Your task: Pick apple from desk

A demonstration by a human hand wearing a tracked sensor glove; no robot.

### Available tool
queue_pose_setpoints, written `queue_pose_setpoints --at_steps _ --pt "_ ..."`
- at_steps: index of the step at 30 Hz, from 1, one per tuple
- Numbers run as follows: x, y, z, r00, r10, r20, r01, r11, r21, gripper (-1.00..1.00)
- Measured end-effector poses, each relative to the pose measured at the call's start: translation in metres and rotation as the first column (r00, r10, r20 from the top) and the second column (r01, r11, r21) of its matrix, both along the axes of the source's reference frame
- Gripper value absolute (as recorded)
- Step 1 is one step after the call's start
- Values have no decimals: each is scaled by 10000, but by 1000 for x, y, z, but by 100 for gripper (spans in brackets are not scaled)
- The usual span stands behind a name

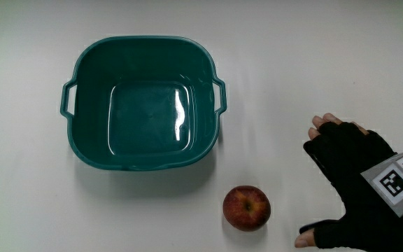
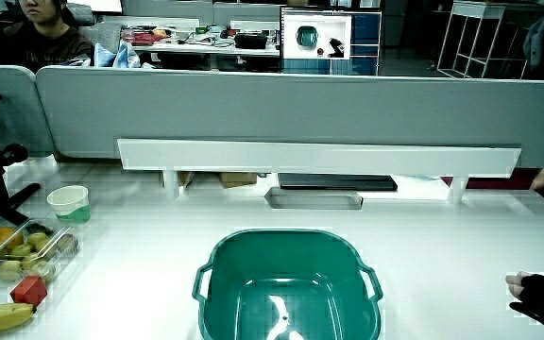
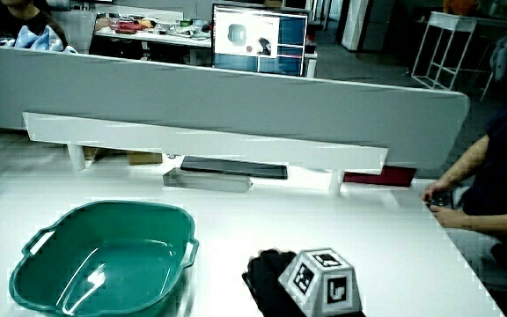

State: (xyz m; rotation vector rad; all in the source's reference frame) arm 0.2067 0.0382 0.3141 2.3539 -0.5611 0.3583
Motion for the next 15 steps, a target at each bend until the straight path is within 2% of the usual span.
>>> queue_pose_setpoints --at_steps 4,8,10,15 --pt "-4 -1 4 10000 -5 -42 5 10000 -48 0" --pt "-5 1 14 9998 -41 -209 56 9974 724 0" --pt "-10 1 15 9978 -308 -580 354 9961 803 0" --pt "-17 2 24 9967 -420 -691 465 9967 661 0"
